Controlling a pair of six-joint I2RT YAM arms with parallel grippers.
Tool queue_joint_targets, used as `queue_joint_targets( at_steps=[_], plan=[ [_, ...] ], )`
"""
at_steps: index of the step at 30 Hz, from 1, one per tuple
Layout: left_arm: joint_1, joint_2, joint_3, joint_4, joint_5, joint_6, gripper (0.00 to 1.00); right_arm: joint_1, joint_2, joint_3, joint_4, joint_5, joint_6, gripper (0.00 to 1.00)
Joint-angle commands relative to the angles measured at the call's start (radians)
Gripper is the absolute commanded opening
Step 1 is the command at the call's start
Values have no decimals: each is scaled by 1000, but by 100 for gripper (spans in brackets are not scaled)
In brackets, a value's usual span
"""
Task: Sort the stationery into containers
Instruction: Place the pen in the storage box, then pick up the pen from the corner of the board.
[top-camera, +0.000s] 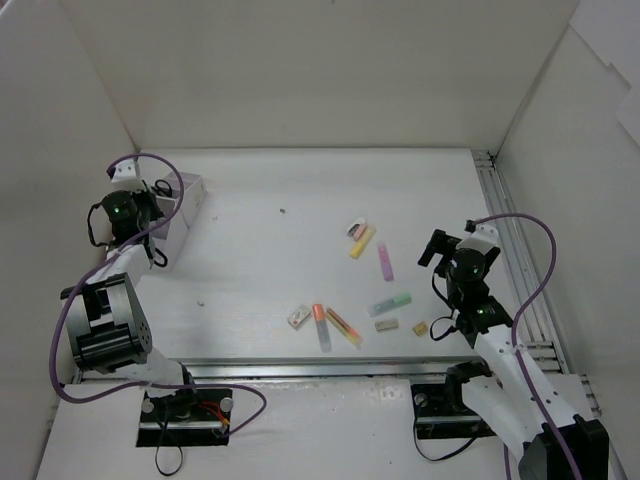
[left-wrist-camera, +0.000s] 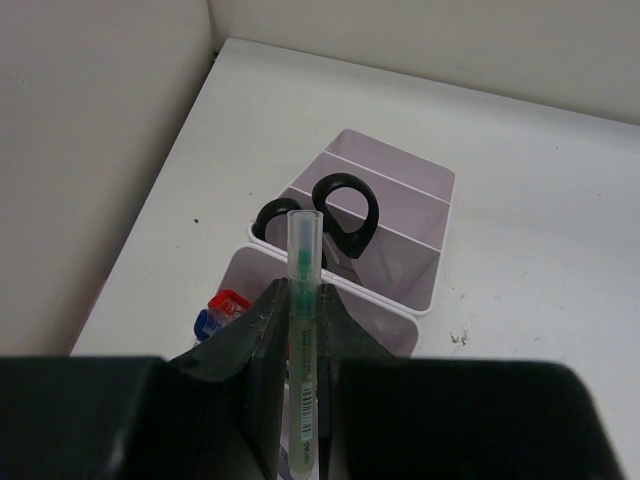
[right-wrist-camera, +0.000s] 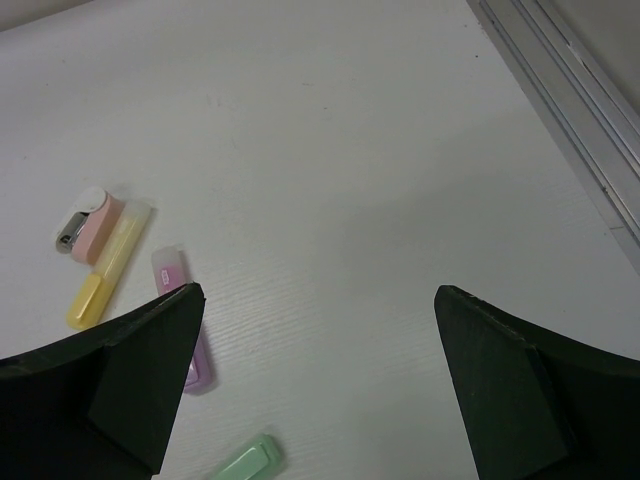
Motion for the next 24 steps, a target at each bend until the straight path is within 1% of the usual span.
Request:
queue_joint_targets(
  at_steps=[1, 5, 7, 9, 11, 13, 14, 16, 19, 23, 24],
  plan=[
    [3, -27, 7, 85, -24, -35, 0, -5, -9, 4, 87, 10, -14, 98],
    [3, -38, -24, 96, -38, -50, 0, -4, -8, 1, 93, 9, -15, 98],
    [3, -41, -33, 89, -40, -53, 4, -4, -9, -2, 100, 3, -14, 98],
    [3, -50, -38, 89, -43, -47, 9, -5, -5, -5, 103, -4, -14, 98],
    [3, -61, -41, 83, -60, -50, 12, -5, -3, -5, 107, -5, -12, 98],
    [3, -73, -44, 77, -64, -53, 25, -1, -6, -5, 107, -10, -11, 98],
    [3, -76, -44, 71, -61, -58, 35, -4, -9, -5, 107, -17, -11, 98],
    [3, -87, -48, 65, -57, -72, 99, -4, -17, -10, 111, -25, -9, 98],
    [3, -118, -48, 30, -87, -98, 99, -4, -37, -14, 113, -31, -8, 98],
    [3, -191, -54, -29, -93, -138, 99, -4, -78, -30, 148, -89, 12, 98],
    [3, -213, -50, -42, -109, -144, 99, -4, -80, -33, 156, -79, 67, 98]
  ],
)
